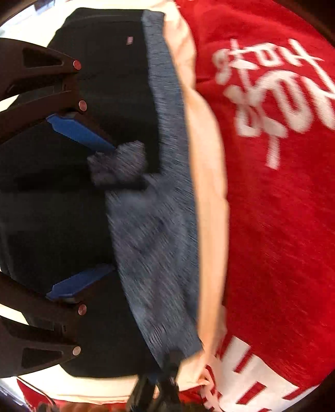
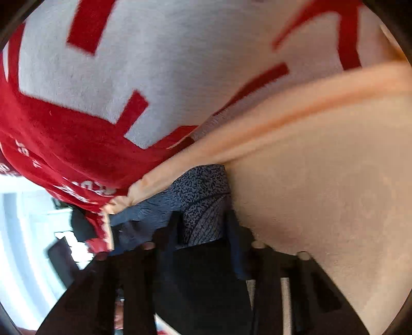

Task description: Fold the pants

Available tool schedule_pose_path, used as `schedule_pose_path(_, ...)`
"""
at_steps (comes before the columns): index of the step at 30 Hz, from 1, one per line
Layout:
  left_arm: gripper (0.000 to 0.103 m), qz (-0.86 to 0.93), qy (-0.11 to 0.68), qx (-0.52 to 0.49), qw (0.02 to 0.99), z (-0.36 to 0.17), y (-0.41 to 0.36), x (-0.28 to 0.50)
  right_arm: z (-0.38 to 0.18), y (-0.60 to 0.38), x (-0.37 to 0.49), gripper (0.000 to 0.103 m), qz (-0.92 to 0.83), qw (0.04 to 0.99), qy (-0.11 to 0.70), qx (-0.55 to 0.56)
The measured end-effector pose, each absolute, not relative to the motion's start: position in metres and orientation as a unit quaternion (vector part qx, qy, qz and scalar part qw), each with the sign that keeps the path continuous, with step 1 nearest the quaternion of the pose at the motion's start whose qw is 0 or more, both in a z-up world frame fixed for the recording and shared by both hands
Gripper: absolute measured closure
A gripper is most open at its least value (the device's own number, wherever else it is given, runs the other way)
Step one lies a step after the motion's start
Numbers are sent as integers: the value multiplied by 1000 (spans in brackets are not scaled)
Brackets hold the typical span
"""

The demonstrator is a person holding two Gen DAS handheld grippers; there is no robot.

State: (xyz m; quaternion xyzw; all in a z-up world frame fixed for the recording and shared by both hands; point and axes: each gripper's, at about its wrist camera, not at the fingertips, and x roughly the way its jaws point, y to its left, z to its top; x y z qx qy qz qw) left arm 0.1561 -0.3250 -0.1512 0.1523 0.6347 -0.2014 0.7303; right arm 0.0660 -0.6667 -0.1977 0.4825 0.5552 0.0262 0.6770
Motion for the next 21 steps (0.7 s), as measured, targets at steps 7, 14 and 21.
schedule_pose_path(7, 6, -207, 620, 161, 740, -158, -313, 144, -204, -668, 47, 59, -12, 673, 549, 495)
schedule_pose_path(14, 6, -207, 620, 167, 739, -153, -288, 139, -152, -637, 42, 58, -55, 726, 572, 378)
schedule_pose_path(21, 6, -197, 637, 143, 732, -146, -252, 141, -120, -583, 30, 64, -41, 747, 598, 289)
